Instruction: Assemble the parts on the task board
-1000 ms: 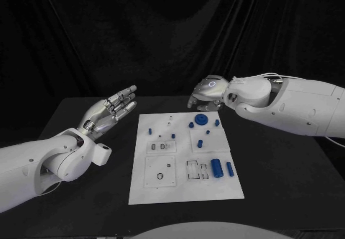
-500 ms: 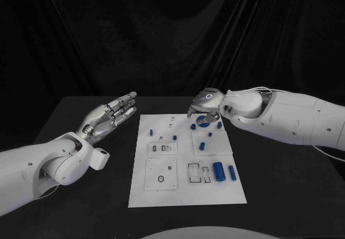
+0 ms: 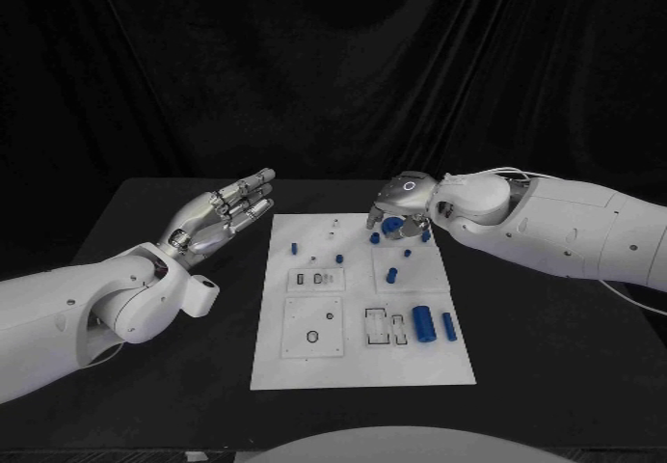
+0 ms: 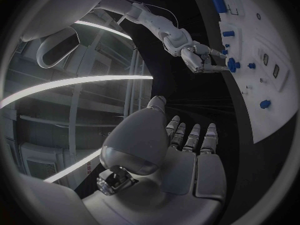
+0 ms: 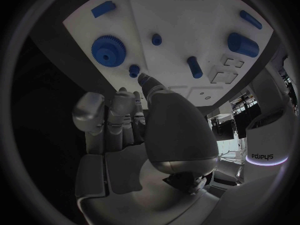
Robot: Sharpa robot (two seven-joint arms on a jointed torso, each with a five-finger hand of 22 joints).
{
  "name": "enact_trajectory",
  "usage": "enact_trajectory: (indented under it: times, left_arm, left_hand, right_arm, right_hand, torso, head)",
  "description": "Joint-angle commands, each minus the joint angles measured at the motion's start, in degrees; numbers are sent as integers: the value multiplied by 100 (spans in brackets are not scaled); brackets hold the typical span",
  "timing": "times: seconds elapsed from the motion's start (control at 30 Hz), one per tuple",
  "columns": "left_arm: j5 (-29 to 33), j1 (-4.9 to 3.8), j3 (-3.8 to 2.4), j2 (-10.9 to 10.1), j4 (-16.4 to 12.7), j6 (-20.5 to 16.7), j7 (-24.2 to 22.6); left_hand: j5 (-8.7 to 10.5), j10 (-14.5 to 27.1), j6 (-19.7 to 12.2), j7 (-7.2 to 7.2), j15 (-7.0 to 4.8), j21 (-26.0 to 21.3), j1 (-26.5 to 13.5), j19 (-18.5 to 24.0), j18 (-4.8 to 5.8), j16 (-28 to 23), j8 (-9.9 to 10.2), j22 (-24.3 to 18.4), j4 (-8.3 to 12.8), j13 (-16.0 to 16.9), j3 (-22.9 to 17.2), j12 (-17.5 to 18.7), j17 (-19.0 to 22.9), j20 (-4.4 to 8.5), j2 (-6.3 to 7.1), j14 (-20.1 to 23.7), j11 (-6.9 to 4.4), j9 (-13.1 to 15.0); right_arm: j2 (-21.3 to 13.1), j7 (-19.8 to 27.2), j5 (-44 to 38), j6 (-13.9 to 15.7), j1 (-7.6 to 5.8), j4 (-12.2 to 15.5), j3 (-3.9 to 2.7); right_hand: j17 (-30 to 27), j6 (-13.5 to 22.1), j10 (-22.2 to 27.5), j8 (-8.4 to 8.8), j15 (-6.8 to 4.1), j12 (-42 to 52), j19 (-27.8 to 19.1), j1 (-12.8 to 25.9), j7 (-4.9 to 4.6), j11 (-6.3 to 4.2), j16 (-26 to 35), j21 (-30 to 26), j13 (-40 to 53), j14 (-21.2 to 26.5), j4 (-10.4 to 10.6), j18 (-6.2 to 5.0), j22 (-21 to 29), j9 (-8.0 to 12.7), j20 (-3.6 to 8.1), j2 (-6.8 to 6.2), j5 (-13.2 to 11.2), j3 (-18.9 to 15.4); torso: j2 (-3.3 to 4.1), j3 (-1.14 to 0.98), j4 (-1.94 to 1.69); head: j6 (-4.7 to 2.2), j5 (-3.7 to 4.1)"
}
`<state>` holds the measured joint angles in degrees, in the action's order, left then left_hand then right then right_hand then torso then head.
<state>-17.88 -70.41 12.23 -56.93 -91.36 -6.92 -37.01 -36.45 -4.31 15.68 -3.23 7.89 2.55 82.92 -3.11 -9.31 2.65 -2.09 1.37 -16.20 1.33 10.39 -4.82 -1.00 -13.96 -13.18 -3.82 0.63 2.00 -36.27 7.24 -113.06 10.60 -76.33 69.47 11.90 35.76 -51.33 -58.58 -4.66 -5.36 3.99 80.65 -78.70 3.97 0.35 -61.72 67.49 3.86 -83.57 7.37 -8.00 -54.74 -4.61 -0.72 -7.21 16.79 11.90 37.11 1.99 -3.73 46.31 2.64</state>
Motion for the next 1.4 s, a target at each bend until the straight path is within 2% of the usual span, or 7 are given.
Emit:
enact_trajectory:
  times: [0.03, 0.13, 0.33, 0.67, 0.77, 1.07, 1.4]
  left_arm:
    - [-16, -11, -5, 16, 3, 132, -52]
    - [-16, -10, -5, 19, 12, 145, -43]
    - [-16, -10, -5, 12, 23, 198, -26]
    - [-16, -10, -5, 56, 67, 294, -15]
    - [-16, -9, -5, 62, 71, 308, -6]
    - [-16, -9, -5, 81, 102, 361, 53]
    - [-16, -7, -5, 107, 129, 422, 83]
  left_hand:
    - [-26, 0, 56, -11, 43, 26, 61, -18, -93, 32, -31, 6, 0, -3, -46, 25, -10, -41, -1, -5, 67, 9]
    - [-32, -3, 78, -20, 48, 32, 65, -26, -94, 36, -35, 9, 1, -3, -51, 24, -11, -47, 9, -11, 73, 11]
    - [-50, -8, 103, -36, 69, 45, 75, -43, -94, 49, -39, 13, 7, -2, -59, 21, -14, -66, 40, -28, 90, 13]
    - [-120, -23, 138, -67, 119, 92, 113, -105, -97, 89, -41, 31, 30, 1, -101, 12, -25, -122, 93, -87, 124, 14]
    - [-127, -29, 155, -74, 131, 103, 121, -121, -99, 101, -43, 36, 32, 2, -115, 9, -29, -136, 96, -104, 131, 16]
    - [-161, -34, 199, -92, 148, 118, 147, -142, -101, 113, -51, 40, 48, 3, -152, 7, -31, -161, 100, -122, 148, 21]
    - [-198, -48, 295, -126, 169, 146, 190, -183, -104, 138, -71, 49, 79, 6, -215, -2, -37, -194, 112, -154, 183, 33]
  right_arm:
    - [50, 146, 84, 97, 60, -102, -3]
    - [102, 186, 87, 204, 111, -206, -3]
    - [220, 265, 89, 430, 206, -432, -4]
    - [373, 283, 90, 812, 363, -734, -4]
    - [412, 288, 90, 872, 399, -806, -4]
    - [514, 337, 241, 928, 481, -1019, -4]
    - [651, 405, 311, 943, 561, -1296, -4]
  right_hand:
    - [-3, -77, -51, -42, -8, 22, -50, -83, -9, -12, -35, 7, 3, 25, -17, 104, -15, -26, 7, -20, 276, 107]
    - [33, -112, -82, -48, -4, 24, -59, -91, -17, -4, -65, 19, 7, 24, -28, 107, -52, -50, 5, -51, 455, 205]
    - [56, -124, -114, -50, -3, 33, -59, -91, -42, -2, -84, 32, 12, 20, -28, 110, -80, -61, 6, -59, 465, 257]
    - [15, -158, -224, -47, -8, 68, -88, 16, -51, -13, -82, 23, 26, 37, 30, 107, -115, -117, 9, -130, -49, 377]
    - [-5, -152, -204, -40, -3, 57, -91, 16, -103, -3, -74, 22, 23, 41, 31, 108, -122, -123, 6, -122, -91, 397]
    - [-65, -132, -82, -21, 3, 2, -109, 1, -51, 7, -40, 4, 6, 58, 23, 106, -120, -131, -1, -97, -95, 444]
    - [-91, -188, 15, -37, 42, 15, -129, 49, -178, 67, -24, -14, 8, 65, 47, 107, -130, -157, -31, -42, -62, 462]
  torso:
    - [-39, -8, 20]
    - [-50, -7, 29]
    - [-75, -4, 40]
    - [-65, -3, 18]
    - [-73, -1, 27]
    - [-85, 2, 32]
    - [-88, 2, 31]
  head:
    - [44, -12]
    - [60, -34]
    - [118, -65]
    - [130, -28]
    - [146, -34]
    - [182, -34]
    - [199, -20]
